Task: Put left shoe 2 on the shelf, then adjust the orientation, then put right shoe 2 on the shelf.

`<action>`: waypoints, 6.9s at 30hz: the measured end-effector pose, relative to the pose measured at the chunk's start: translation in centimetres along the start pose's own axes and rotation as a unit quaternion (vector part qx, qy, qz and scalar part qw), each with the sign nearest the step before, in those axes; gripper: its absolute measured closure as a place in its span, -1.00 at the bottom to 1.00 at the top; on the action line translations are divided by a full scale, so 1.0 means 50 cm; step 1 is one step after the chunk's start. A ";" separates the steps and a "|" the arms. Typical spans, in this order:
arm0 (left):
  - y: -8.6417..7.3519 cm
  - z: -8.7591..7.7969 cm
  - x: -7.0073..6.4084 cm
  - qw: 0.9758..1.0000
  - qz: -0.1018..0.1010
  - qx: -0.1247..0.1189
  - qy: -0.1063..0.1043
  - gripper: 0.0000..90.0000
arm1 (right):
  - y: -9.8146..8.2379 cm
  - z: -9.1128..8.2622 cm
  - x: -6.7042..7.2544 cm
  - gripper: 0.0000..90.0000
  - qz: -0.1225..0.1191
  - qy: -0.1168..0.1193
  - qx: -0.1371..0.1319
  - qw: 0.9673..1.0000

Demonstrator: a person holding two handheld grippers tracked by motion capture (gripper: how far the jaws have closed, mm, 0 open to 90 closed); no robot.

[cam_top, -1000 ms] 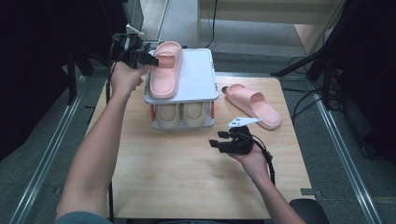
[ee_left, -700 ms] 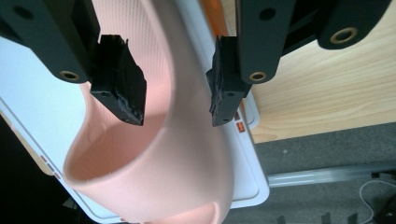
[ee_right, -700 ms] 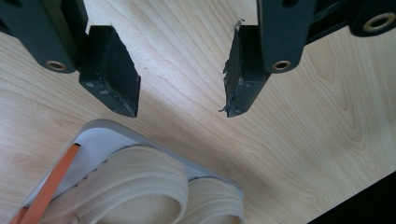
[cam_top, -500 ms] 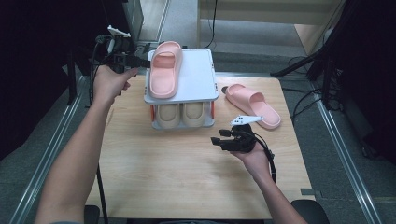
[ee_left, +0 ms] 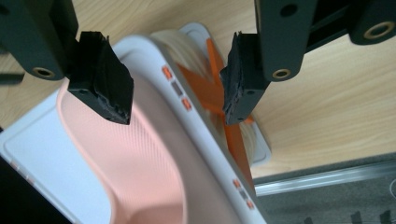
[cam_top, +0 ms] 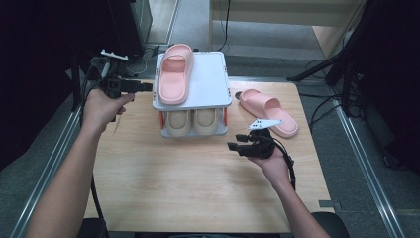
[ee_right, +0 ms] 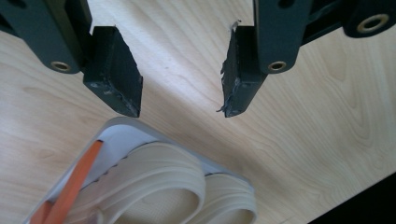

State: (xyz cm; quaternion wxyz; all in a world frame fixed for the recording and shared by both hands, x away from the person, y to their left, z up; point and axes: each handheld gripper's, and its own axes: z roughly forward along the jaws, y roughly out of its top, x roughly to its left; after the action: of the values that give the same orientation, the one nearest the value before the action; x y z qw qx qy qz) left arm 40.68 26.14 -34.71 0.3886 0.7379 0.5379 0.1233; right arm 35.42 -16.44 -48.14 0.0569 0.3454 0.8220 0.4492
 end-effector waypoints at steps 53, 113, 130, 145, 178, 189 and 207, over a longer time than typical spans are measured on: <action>-0.291 0.094 -0.023 0.999 0.025 0.009 -0.026 -0.12 | 0.001 -0.053 -0.262 1.00 0.065 -0.124 -0.036 0.989; -0.325 0.077 0.001 0.999 0.012 0.017 -0.026 -0.20 | 0.036 0.012 -0.285 0.82 0.091 -0.148 0.008 0.985; -0.295 0.125 0.012 0.999 0.024 0.033 -0.025 -0.17 | 0.001 -0.063 -0.284 0.44 0.091 -0.192 -0.020 0.977; -0.293 0.127 0.004 0.998 0.034 0.035 -0.028 -0.18 | -0.023 -0.054 -0.309 0.19 0.124 -0.195 -0.015 0.973; -0.348 0.069 0.025 0.999 0.007 0.031 0.001 -0.21 | 0.001 0.009 -0.353 0.45 0.151 -0.242 -0.020 0.958; -0.347 0.073 0.023 0.999 0.014 0.036 0.004 -0.21 | 0.007 0.003 -0.348 0.82 0.153 -0.252 -0.014 0.955; -0.342 0.074 0.029 0.999 0.013 0.034 -0.002 -0.21 | 0.029 -0.016 -0.340 0.85 0.175 -0.253 0.003 0.952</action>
State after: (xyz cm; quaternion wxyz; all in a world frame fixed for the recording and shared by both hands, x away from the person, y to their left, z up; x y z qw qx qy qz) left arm 31.51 27.83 -49.60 0.3627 0.7578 0.5314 0.1087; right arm 48.71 -27.00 -50.22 0.1827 0.5861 0.7086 0.3478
